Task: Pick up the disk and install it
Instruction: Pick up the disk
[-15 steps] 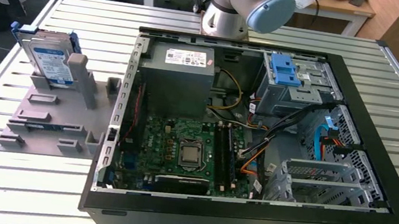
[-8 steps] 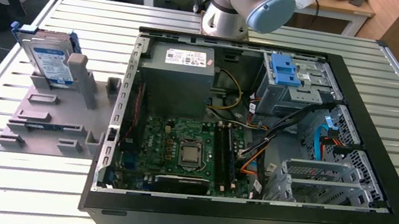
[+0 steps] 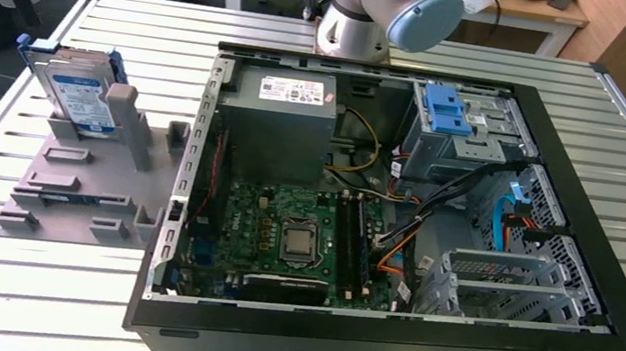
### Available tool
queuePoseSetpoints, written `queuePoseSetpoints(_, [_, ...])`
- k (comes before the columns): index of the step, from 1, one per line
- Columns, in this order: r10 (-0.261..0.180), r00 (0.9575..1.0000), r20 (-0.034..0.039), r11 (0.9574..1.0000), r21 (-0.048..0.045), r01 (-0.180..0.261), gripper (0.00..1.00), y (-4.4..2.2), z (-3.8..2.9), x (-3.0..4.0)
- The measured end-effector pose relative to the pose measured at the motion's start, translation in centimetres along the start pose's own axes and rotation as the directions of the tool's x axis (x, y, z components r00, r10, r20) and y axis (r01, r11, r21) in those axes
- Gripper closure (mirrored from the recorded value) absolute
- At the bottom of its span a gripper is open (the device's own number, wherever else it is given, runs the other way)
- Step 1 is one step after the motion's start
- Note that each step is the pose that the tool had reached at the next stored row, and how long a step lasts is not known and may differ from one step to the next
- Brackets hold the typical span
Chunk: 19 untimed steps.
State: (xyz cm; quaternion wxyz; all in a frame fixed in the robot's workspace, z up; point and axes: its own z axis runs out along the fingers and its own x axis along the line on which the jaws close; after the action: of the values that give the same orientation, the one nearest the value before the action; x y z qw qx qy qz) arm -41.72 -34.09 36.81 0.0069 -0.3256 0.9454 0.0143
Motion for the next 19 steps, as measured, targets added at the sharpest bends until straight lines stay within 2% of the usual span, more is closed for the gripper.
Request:
queuePoseSetpoints(5, [-0.059, 0.9983, -0.0012, 0.9983, -0.0013, 0.059, 0.89, 0.0, 0.02, 0.0])
queuePoseSetpoints(8, [-0.11, 0.9939, -0.0022, 0.9939, -0.0025, 0.11, 0.89, 0.0, 0.04, 0.0])
queuePoseSetpoints(14, [-0.21, 0.9777, -0.004, 0.9777, -0.0049, 0.21, 0.89, 0.0, 0.07, 0.0])
queuePoseSetpoints(19, [-0.285, 0.9585, -0.0052, 0.9585, -0.0069, 0.285, 0.89, 0.0, 0.08, 0.0])
